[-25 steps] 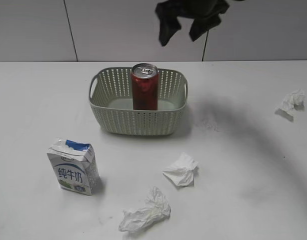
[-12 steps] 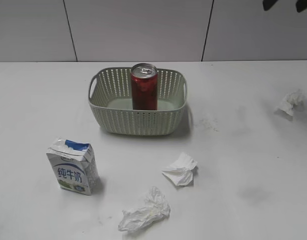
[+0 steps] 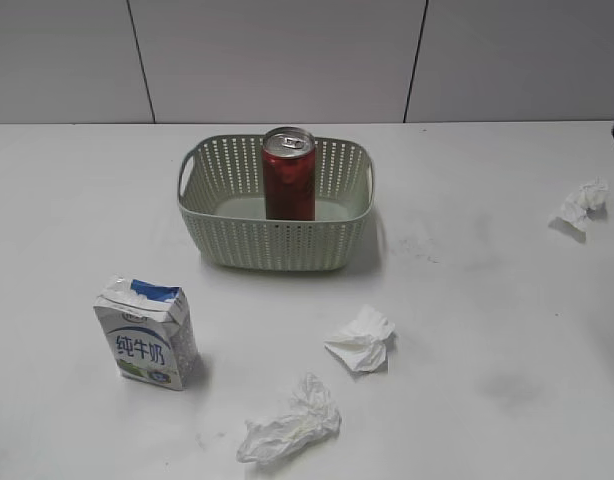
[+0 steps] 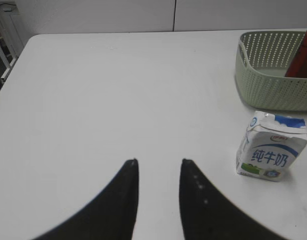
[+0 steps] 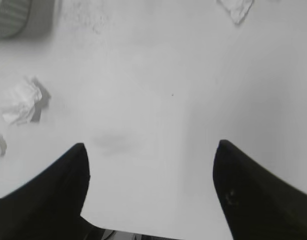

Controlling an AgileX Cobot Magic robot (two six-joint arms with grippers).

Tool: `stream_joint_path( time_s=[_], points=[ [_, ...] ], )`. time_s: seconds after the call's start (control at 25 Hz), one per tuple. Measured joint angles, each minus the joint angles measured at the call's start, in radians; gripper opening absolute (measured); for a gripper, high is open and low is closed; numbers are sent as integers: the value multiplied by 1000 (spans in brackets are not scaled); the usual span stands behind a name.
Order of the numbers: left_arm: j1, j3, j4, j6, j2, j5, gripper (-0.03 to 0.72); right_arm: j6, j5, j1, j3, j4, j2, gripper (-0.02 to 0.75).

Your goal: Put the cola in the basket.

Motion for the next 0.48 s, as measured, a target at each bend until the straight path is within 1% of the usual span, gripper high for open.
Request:
stream_joint_path(
  time_s=[0.16,0.24,0.48],
  points=[
    [0,0,0,0,0,0,228,-3,-105,0,292,-3,-270,579],
    [0,0,0,0,0,0,228,-3,-154,0,407,-11,-390,579],
    [0,0,0,0,0,0,228,0,-185,0,643,-27,-727,579]
  ],
)
